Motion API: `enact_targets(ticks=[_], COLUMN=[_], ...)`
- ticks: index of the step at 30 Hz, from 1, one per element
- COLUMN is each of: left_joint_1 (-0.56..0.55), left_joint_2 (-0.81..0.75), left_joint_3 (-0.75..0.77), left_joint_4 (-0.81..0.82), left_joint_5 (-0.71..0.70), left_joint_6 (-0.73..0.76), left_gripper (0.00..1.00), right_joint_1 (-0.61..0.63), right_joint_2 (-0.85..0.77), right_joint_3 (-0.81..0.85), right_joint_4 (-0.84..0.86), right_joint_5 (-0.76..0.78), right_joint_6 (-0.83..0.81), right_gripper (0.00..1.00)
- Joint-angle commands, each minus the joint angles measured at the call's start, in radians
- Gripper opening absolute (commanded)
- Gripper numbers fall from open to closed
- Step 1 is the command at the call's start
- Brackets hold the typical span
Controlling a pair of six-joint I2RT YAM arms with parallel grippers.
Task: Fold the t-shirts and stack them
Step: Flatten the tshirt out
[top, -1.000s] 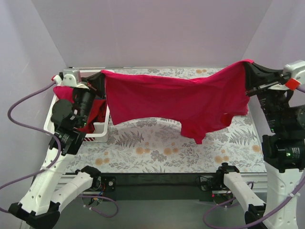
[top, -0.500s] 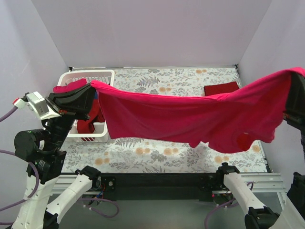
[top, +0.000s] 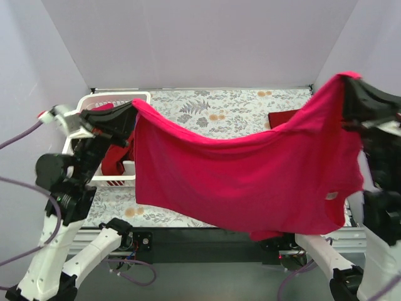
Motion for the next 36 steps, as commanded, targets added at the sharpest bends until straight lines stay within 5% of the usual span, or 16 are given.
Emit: enact_targets(ticks=[1,7,13,14,15,19,27,36], left_joint_1=[0.001,0.079,0.189,0.193,0.194,0.191,0.138,-0.071], left_joint_2=[0.234,0.583,1.034,1.1,1.125,1.13,1.098,1.239], left_joint_3=[-0.084,-0.148,0.087,0.121,0.148,0.172,0.106,0.051], left_joint_4=[-0.025,0.053,0.088,0.088,0.087,0.146,0.237,0.297], left_joint_5=[-0.095,-0.213,-0.123,-0.151,-0.158,-0.161,-0.12,-0.098], left_joint_6=[-0.015,-0.029,-0.083,-0.09,-0.095,-0.107,-0.086,-0.066], left_gripper=[0.0,0.0,0.04,0.15,0.42,0.91,0.91,0.91], right_joint_1=[0.004,0.003,0.003,0.003,0.003,0.003,0.006,0.024], right_joint_2=[0.091,0.296,0.718,0.766,0.81,0.91,0.932,1.154], right_joint_3=[-0.229,-0.492,-0.303,-0.258,-0.216,-0.135,-0.234,-0.182], right_joint_4=[0.097,0.289,0.328,0.314,0.294,0.283,0.325,0.257], right_joint_5=[0.132,0.152,0.187,0.207,0.218,0.198,0.047,-0.026], right_joint_6=[0.047,0.122,0.17,0.175,0.179,0.182,0.187,0.21], right_gripper=[0.01,0.01,0.01,0.02,0.23,0.55,0.59,0.57])
